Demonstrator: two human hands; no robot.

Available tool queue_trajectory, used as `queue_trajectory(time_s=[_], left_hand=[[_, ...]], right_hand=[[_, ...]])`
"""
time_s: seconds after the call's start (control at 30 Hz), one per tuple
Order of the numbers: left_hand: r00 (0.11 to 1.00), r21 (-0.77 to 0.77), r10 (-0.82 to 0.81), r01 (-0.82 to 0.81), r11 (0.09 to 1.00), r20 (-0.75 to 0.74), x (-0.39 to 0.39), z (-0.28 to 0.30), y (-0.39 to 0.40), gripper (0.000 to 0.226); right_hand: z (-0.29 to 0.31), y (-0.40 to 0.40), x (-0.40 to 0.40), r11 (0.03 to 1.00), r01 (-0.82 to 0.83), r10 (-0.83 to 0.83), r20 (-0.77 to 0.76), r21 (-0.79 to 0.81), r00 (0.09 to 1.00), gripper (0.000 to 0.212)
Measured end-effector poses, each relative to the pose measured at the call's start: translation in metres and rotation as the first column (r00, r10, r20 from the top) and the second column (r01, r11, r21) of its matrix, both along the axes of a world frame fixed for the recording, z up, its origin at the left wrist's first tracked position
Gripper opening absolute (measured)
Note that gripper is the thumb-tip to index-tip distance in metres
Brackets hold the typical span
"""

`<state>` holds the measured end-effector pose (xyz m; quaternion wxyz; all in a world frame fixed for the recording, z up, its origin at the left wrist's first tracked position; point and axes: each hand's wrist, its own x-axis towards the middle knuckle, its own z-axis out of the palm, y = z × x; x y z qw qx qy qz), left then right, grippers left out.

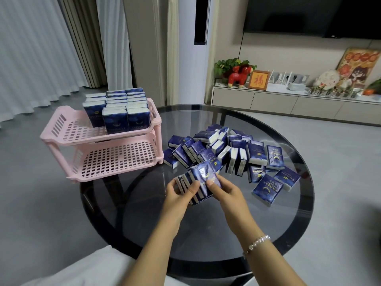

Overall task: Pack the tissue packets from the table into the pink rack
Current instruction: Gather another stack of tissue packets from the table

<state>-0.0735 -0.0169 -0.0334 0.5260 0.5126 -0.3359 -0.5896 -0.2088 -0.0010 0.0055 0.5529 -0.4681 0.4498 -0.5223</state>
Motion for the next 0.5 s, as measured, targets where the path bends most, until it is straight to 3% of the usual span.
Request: queue_trajectory(time_s=[0.17,0.3,0.4,0.5], left_hand=[[1.0,-0.01,-0.029,0.029,1.0,0.011,0.012,0.009,-0.003,0.105],[0.99,-0.049,-0.112,0.117,0.992,0.082,0.035,0.018,-0.001,0.092],[0.964,-0.075,-0.21,0.225,0.971,0.166,0.058,0.021,0.006,0.091],[0.908,-0.064,-0.31,0.34,0.938,0.283,0.085,0.024,0.012,0.096]], right_hand=[[0.001,0.0,0.0,0.979,-0.205,0.204,-0.062,-0.01,0.977,0.025],[0.006,-0.023,-0.006,0.853,-0.521,0.522,-0.04,0.032,0.852,0.047],[0.008,-0.044,-0.001,0.752,-0.636,0.648,-0.017,0.173,0.761,0.075],[0.011,-0.054,0.013,0.689,-0.693,0.725,-0.181,0.212,0.665,0.091]])
